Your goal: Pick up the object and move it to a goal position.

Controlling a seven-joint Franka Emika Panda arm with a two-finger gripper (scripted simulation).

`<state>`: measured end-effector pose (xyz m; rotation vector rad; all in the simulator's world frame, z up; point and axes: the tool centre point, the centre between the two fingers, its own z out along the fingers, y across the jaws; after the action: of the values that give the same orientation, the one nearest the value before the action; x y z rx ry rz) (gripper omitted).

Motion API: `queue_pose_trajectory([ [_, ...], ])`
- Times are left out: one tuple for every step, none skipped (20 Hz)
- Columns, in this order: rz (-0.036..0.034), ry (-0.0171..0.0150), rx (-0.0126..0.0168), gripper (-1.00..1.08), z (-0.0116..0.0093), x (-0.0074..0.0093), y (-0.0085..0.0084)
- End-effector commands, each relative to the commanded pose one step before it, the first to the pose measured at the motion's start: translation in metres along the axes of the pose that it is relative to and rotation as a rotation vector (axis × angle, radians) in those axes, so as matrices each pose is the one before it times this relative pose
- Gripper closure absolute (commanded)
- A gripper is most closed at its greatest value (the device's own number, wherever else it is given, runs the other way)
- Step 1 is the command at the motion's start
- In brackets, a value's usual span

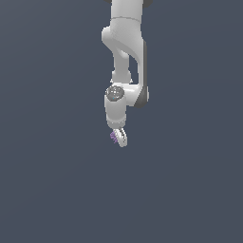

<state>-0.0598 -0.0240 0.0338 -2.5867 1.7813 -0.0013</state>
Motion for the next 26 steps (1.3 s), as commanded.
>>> queue_pose_trajectory([
  [-0.00071, -0.00004, 0.00045, 1.08, -0.00162, -0.00167, -0.00217],
  [0.0, 0.0, 0.0, 1.08, -0.00147, -0.00129, -0.00177],
  [0.0, 0.0, 0.0, 1.08, -0.00189, -0.00166, -0.00227],
  [0.0, 0.0, 0.0, 1.08, -0.00231, -0.00202, -0.00277],
  [0.00014, 0.00053, -0.00042, 1.08, -0.00261, -0.00232, -0.00325],
  [0.0, 0.0, 0.0, 1.08, -0.00312, -0.00272, -0.00375],
  [0.0, 0.0, 0.0, 1.08, -0.00352, -0.00307, -0.00423],
  [0.0, 0.0, 0.0, 1.08, -0.00391, -0.0034, -0.0047],
  [0.00014, 0.00056, -0.00038, 1.08, -0.00418, -0.00366, -0.00513],
  [0.0, 0.0, 0.0, 1.08, -0.00459, -0.00398, -0.00552],
  [0.0, 0.0, 0.0, 1.08, -0.00487, -0.00421, -0.00587],
  [0.00014, 0.00057, -0.00036, 1.08, -0.00502, -0.00438, -0.00617],
  [0.0, 0.0, 0.0, 1.08, -0.00532, -0.00459, -0.00644],
  [0.0, 0.0, 0.0, 1.08, -0.0055, -0.00474, -0.00668],
  [0.00014, 0.00057, -0.00036, 1.08, -0.00555, -0.00484, -0.00689],
  [0.0, 0.0, 0.0, 1.08, -0.00578, -0.00498, -0.00706],
  [0.0, 0.0, 0.0, 1.08, -0.00589, -0.00507, -0.00722],
  [0.0, 0.0, 0.0, 1.08, -0.00598, -0.00514, -0.00736],
  [0.0, 0.0, 0.0, 1.08, -0.00604, -0.00519, -0.00748],
  [0.00012, 0.00051, -0.00045, 1.08, -0.00587, -0.0052, -0.00758],
  [0.0, 0.0, 0.0, 1.08, -0.00587, -0.00504, -0.00734],
  [0.0, 0.0, 0.0, 1.08, -0.00562, -0.00482, -0.00708],
  [0.0, 0.0, 0.0, 1.08, -0.00539, -0.00463, -0.00683],
  [0.0, 0.0, 0.0, 1.08, -0.00518, -0.00444, -0.0066],
  [0.0, 0.0, 0.0, 1.08, -0.00498, -0.00426, -0.00639],
  [-0.00014, -0.00047, -0.00001, 1.08, -0.00472, -0.00412, -0.0062],
])
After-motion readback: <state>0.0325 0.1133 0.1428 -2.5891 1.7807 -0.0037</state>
